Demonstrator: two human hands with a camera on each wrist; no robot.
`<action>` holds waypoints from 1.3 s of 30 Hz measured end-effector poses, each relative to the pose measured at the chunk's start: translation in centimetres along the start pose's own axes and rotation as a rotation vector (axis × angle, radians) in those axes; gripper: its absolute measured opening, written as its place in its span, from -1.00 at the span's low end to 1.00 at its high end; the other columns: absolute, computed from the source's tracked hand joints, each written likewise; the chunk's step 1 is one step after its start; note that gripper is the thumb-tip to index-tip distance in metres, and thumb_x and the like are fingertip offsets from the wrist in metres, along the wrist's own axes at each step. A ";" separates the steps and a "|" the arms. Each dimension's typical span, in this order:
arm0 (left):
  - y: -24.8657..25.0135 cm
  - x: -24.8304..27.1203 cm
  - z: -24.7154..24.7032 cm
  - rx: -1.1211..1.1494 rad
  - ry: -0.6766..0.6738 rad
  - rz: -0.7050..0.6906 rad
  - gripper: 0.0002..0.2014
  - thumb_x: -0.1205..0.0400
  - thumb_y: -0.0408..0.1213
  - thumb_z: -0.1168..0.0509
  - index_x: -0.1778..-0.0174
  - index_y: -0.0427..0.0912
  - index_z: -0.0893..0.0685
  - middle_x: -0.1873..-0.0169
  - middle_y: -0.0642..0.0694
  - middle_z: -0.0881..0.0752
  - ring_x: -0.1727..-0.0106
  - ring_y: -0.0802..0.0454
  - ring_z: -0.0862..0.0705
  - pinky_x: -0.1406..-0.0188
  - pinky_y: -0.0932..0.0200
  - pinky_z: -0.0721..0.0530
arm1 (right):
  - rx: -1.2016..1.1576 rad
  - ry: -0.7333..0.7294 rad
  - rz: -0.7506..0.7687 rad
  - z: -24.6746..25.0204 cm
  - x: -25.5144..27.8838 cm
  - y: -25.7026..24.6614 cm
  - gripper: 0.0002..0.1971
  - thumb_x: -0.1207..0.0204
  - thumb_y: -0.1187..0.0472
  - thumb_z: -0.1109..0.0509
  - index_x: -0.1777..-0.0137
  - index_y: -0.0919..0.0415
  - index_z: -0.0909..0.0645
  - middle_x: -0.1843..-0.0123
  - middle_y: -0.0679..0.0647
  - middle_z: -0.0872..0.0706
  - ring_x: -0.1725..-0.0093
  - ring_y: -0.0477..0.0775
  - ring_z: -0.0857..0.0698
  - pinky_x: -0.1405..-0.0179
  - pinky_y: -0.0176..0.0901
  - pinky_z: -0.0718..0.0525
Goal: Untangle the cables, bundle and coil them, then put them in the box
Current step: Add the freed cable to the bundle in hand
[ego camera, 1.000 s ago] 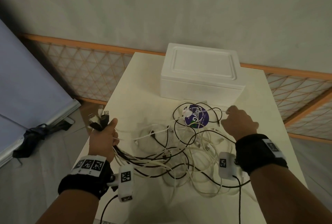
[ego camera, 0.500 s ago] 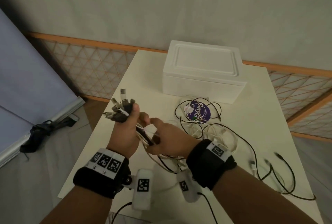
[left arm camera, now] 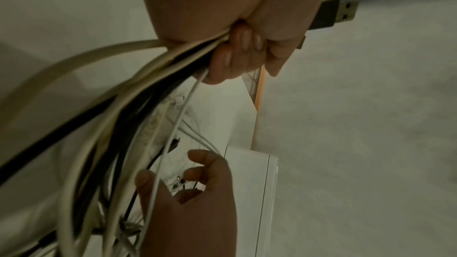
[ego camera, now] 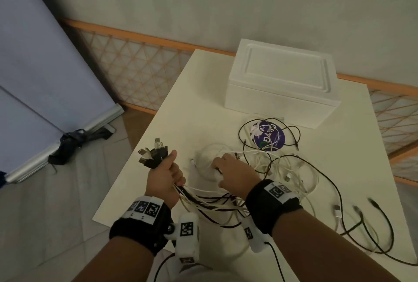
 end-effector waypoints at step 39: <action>5.0 -5.5 -7.0 -0.059 -0.170 -0.033 -0.82 -0.74 -0.18 -0.17 0.08 -0.08 -0.65 0.51 0.13 -0.71 0.76 0.23 -0.25 0.76 0.43 -0.27 | 0.176 0.037 -0.779 4.1 11.7 20.9 -0.62 -0.56 -0.25 -0.19 0.00 0.05 -0.56 -0.15 0.00 -0.69 -0.16 0.03 -0.66 -0.11 -0.15 -0.59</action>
Point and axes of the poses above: each hand's wrist, its own x-axis away from the middle knuckle, its own z-axis out of the back of the hand, y = z × x, the point moved 7 cm from there along -x, towards the middle knuckle
